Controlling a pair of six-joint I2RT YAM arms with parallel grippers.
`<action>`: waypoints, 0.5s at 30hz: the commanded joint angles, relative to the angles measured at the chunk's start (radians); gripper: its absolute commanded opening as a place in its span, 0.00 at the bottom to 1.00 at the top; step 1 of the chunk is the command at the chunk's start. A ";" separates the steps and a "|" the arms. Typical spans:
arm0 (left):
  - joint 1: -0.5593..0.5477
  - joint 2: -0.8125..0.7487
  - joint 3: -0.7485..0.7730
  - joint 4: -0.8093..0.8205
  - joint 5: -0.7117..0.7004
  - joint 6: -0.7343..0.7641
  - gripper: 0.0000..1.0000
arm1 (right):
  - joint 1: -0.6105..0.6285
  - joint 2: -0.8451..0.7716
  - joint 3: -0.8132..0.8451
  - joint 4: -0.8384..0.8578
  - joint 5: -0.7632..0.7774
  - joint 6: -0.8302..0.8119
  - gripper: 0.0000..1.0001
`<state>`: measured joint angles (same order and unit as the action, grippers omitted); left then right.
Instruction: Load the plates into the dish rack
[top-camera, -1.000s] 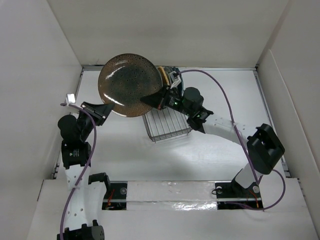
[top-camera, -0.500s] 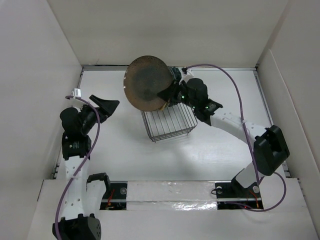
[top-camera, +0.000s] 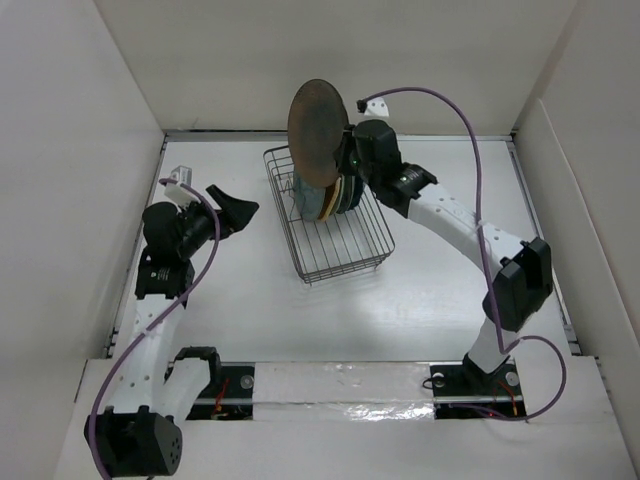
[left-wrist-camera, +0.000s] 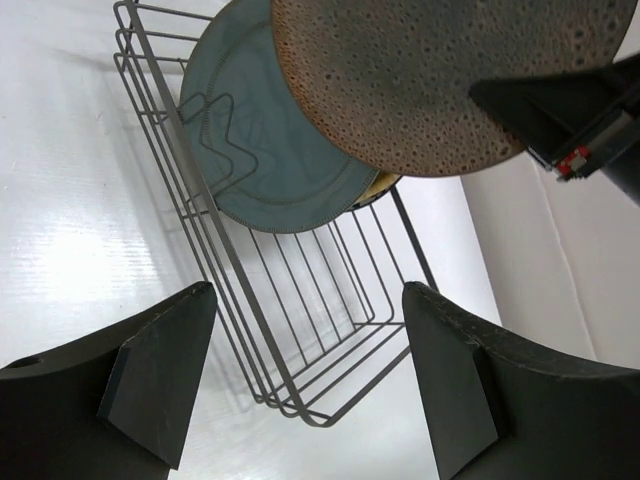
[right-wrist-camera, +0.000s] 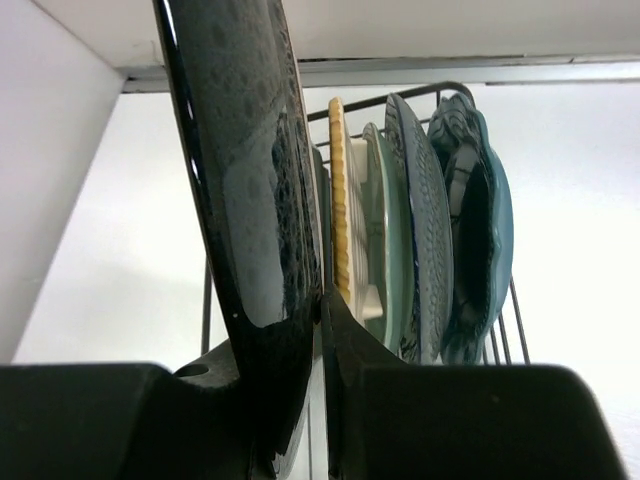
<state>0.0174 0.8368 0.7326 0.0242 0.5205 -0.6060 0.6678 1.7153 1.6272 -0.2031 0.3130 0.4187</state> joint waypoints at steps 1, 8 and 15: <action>-0.029 0.018 0.019 0.059 0.016 0.074 0.73 | 0.032 0.032 0.143 0.091 0.129 -0.070 0.00; -0.079 0.041 0.050 0.011 0.007 0.120 0.73 | 0.070 0.121 0.217 0.053 0.199 -0.095 0.00; -0.079 0.041 0.059 -0.009 -0.017 0.152 0.71 | 0.111 0.184 0.224 0.037 0.251 -0.113 0.00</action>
<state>-0.0582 0.8818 0.7406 -0.0055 0.5034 -0.4900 0.7681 1.9144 1.7710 -0.3023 0.4713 0.3244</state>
